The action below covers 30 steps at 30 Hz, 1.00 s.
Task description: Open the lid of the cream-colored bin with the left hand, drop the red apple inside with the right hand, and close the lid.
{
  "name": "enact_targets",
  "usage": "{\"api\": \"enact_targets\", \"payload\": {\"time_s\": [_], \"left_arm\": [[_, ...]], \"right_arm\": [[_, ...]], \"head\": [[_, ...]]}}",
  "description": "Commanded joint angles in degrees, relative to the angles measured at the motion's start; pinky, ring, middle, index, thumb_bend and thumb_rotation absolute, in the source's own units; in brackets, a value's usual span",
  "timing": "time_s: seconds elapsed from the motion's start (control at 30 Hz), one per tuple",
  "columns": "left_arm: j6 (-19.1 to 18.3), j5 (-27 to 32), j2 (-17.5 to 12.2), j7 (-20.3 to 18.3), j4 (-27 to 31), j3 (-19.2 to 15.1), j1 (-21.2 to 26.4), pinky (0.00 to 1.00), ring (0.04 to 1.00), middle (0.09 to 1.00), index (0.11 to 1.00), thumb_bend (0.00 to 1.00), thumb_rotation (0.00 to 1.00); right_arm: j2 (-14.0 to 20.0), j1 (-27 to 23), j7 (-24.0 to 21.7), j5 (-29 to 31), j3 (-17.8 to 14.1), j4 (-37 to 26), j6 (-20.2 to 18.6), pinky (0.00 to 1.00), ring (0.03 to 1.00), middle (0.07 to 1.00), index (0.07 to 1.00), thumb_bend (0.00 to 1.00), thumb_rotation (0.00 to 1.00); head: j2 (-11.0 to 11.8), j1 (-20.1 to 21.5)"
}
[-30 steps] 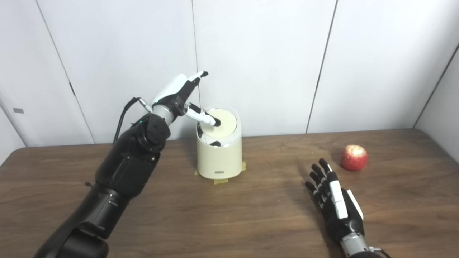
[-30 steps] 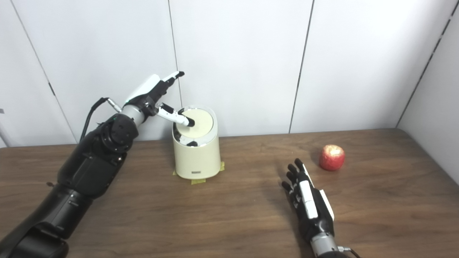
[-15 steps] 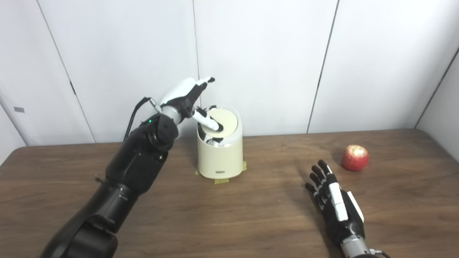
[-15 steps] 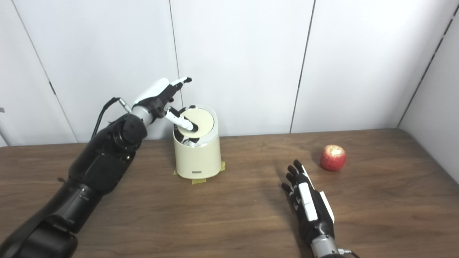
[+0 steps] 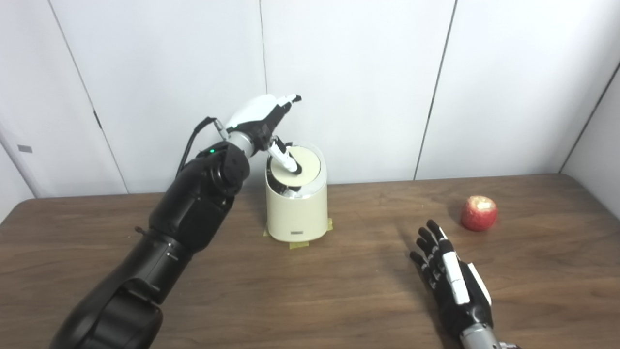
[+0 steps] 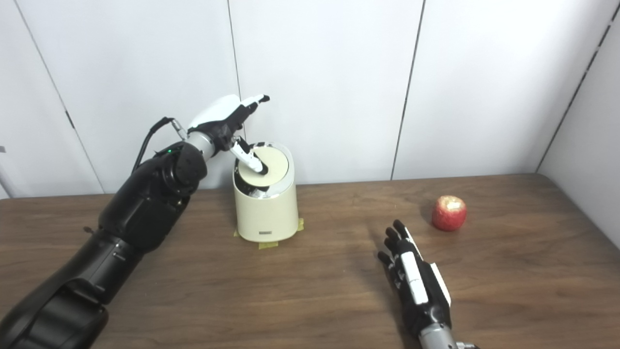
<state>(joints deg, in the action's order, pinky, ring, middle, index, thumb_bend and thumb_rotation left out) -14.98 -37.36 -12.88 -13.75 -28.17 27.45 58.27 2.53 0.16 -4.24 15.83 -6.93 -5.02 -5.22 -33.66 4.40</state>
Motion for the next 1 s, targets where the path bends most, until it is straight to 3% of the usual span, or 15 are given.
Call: {"api": "enact_targets", "payload": {"time_s": [0.0,0.4,0.87,0.97], "left_arm": [[1.5,-3.4,-1.4,1.3,0.6,0.8,5.1,0.87,0.923,0.986,0.993,0.95,0.0],[3.0,-10.0,-1.3,0.8,-0.5,3.8,5.0,0.94,0.96,0.98,0.999,0.96,0.0],[5.0,-13.4,-0.6,0.0,-0.6,5.4,3.8,0.92,0.968,0.975,0.997,0.95,0.0],[5.4,-14.9,-0.4,-0.7,0.1,6.7,3.4,0.97,0.979,0.971,0.999,0.95,0.02]], "right_arm": [[0.3,-0.5,-1.0,0.9,0.2,-1.3,0.1,0.91,0.967,0.956,0.96,0.65,0.78],[0.8,-0.1,-1.3,1.4,0.5,-1.8,-0.1,0.91,0.968,0.957,0.965,0.66,0.78],[0.4,0.1,-0.9,1.2,0.8,-2.9,-0.7,0.92,0.974,0.964,0.971,0.66,0.77],[0.3,0.1,-0.7,1.0,0.8,-3.1,-0.8,0.91,0.972,0.96,0.967,0.67,0.77]], "head": [[-0.1,0.1],[-0.9,-0.2],[-1.0,0.3],[-1.1,0.4]]}}
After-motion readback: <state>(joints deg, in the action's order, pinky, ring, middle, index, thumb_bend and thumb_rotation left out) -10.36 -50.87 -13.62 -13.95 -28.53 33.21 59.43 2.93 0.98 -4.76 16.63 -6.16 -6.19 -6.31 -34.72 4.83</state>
